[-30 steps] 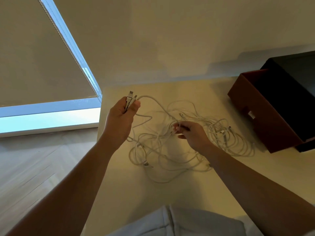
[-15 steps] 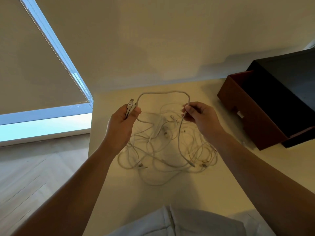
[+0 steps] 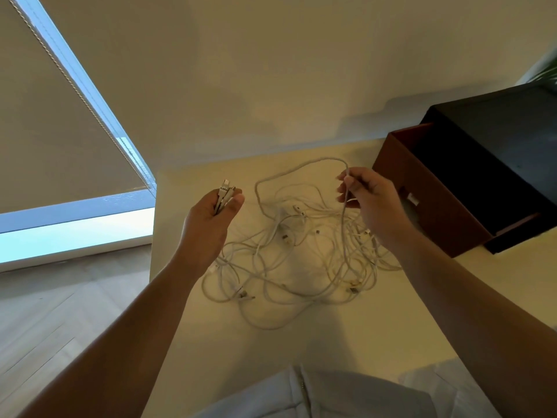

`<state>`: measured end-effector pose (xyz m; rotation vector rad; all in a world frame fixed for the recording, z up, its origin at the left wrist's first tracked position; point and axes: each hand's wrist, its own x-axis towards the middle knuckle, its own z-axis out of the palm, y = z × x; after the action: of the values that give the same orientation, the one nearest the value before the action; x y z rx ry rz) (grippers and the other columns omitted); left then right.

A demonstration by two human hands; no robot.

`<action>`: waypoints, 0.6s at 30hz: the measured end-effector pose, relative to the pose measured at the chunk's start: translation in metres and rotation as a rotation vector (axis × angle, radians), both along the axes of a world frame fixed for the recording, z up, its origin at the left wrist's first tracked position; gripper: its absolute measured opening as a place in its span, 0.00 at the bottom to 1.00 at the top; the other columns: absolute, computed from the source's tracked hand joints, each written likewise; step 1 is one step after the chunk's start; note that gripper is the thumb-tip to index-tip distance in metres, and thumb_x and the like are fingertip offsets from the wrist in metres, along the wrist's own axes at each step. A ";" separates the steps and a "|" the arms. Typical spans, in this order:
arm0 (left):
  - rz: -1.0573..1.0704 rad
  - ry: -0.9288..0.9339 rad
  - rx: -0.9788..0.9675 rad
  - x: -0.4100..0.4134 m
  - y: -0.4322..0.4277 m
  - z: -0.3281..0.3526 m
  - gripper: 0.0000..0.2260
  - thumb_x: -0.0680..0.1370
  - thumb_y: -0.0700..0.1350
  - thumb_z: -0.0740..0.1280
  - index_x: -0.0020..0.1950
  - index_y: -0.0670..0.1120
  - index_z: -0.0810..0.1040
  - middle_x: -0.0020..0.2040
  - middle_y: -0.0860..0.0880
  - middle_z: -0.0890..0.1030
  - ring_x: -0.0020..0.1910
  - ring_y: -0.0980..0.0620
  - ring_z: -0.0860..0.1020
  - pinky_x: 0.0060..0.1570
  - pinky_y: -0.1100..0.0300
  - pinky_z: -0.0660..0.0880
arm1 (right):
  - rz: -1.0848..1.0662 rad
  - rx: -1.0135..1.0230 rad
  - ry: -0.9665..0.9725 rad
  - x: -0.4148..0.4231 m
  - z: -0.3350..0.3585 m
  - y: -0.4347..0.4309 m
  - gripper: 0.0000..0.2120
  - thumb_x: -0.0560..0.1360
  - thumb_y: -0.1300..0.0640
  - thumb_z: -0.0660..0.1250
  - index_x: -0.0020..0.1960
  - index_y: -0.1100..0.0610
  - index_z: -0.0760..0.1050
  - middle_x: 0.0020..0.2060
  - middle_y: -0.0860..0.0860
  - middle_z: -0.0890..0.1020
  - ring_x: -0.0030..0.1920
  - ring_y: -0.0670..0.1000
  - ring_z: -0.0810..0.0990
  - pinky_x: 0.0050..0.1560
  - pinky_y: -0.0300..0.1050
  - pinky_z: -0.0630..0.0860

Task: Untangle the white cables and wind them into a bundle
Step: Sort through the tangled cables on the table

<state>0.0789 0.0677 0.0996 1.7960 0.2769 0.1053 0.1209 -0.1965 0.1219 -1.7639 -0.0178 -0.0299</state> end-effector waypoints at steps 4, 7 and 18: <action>-0.004 0.003 -0.002 0.002 -0.001 0.002 0.13 0.79 0.52 0.65 0.48 0.42 0.79 0.28 0.53 0.60 0.26 0.54 0.57 0.26 0.62 0.55 | 0.015 -0.347 -0.231 0.003 0.013 -0.012 0.08 0.79 0.65 0.61 0.50 0.57 0.79 0.42 0.48 0.78 0.40 0.38 0.75 0.42 0.30 0.70; -0.008 0.022 -0.051 0.003 -0.004 0.007 0.10 0.80 0.52 0.64 0.43 0.52 0.80 0.30 0.48 0.59 0.27 0.53 0.57 0.28 0.61 0.54 | 0.098 -0.603 -0.261 0.003 0.006 -0.023 0.09 0.78 0.65 0.63 0.52 0.58 0.81 0.46 0.50 0.78 0.47 0.46 0.76 0.49 0.35 0.71; -0.001 0.059 -0.198 0.005 -0.012 0.018 0.18 0.80 0.51 0.64 0.34 0.51 0.61 0.25 0.54 0.60 0.25 0.55 0.56 0.25 0.62 0.52 | 0.272 -0.804 -0.060 -0.020 -0.027 -0.032 0.10 0.75 0.65 0.64 0.44 0.52 0.81 0.48 0.48 0.77 0.42 0.43 0.74 0.42 0.24 0.63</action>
<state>0.0839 0.0554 0.1171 1.6038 0.3175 0.0228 0.1014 -0.2287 0.0950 -2.5467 -0.3558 0.1414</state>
